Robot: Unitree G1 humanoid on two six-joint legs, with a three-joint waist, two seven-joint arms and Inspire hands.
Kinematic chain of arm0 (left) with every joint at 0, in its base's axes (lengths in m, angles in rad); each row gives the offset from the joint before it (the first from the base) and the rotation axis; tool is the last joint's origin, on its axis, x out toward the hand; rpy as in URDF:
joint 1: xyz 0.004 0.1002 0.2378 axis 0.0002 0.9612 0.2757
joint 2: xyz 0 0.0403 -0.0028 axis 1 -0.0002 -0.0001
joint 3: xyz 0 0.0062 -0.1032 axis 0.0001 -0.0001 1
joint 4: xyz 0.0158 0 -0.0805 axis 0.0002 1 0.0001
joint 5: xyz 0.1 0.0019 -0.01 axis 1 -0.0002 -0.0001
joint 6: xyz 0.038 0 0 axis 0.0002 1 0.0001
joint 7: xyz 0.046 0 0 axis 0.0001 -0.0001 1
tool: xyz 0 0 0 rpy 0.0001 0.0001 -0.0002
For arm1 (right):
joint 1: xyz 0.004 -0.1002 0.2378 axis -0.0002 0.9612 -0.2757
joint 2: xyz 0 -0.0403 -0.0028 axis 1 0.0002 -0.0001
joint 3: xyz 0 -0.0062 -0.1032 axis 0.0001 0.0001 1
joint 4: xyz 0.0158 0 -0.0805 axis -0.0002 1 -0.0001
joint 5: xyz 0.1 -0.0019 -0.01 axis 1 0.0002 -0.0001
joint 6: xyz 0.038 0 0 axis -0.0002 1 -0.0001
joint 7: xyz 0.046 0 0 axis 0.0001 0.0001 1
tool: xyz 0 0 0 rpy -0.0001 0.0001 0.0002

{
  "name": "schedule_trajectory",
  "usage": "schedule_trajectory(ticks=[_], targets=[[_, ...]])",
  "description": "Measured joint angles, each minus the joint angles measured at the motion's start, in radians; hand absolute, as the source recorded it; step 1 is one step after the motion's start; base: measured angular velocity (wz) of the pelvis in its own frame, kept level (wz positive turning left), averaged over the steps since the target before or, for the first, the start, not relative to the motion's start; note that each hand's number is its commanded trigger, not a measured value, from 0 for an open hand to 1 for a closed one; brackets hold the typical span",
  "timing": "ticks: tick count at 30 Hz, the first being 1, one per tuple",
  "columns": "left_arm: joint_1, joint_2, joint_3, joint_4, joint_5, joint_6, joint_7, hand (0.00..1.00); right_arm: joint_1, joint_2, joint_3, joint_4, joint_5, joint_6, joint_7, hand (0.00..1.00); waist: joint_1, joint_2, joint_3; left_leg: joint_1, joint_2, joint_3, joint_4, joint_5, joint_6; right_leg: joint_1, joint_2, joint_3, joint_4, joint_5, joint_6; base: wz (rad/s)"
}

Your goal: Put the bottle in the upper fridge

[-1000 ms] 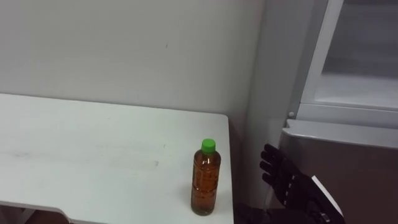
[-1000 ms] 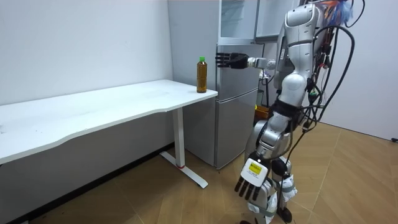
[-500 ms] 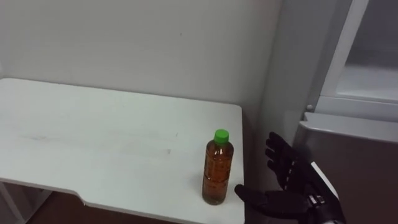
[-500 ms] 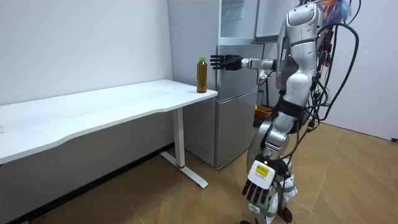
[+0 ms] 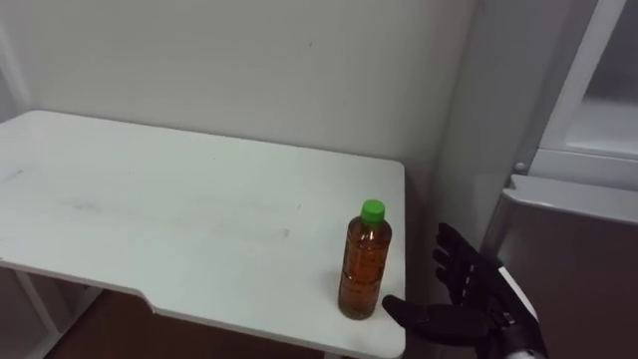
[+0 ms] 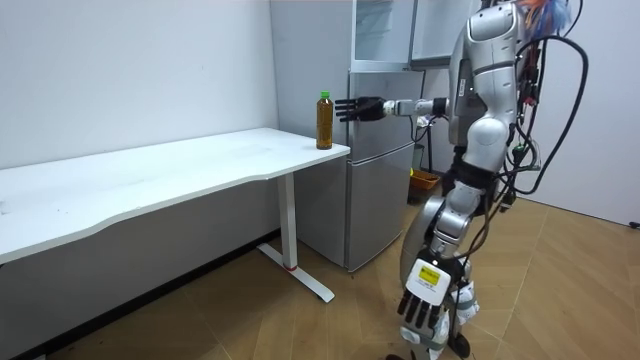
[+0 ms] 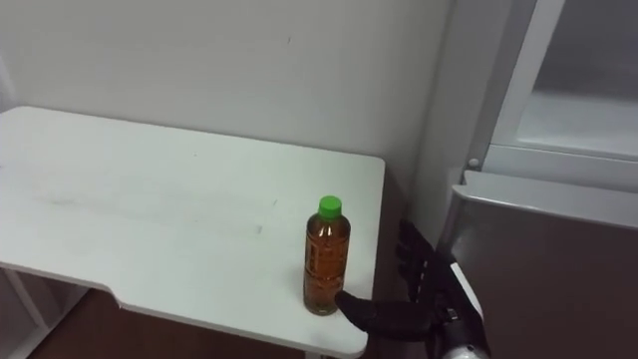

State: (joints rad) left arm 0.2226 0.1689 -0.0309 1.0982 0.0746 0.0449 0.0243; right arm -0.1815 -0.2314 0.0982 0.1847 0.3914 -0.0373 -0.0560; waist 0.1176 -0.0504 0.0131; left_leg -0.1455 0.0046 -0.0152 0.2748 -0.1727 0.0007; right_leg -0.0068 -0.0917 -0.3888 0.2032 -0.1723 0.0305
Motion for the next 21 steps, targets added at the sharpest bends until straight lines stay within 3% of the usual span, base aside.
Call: schedule_trajectory(ticks=[4,21], targets=[[-0.004,0.001,-0.004,0.001,-0.003,0.000,0.000,0.00,-0.016,0.000,0.026,0.036,-0.004,-0.026,-0.050,0.00,0.002,-0.001,0.0020,-0.018,0.000,0.002,-0.001,0.010,0.002,-0.018,-0.002,-0.001,0.000,0.002,-0.003,0.02],[-0.043,0.002,-0.033,0.000,-0.007,0.000,0.015,0.00,-0.018,0.005,0.086,0.110,0.007,-0.027,-0.175,0.00,0.022,0.001,0.0019,-0.052,-0.002,0.004,-0.004,0.019,0.003,-0.049,-0.005,-0.009,0.003,0.007,-0.004,0.01]])
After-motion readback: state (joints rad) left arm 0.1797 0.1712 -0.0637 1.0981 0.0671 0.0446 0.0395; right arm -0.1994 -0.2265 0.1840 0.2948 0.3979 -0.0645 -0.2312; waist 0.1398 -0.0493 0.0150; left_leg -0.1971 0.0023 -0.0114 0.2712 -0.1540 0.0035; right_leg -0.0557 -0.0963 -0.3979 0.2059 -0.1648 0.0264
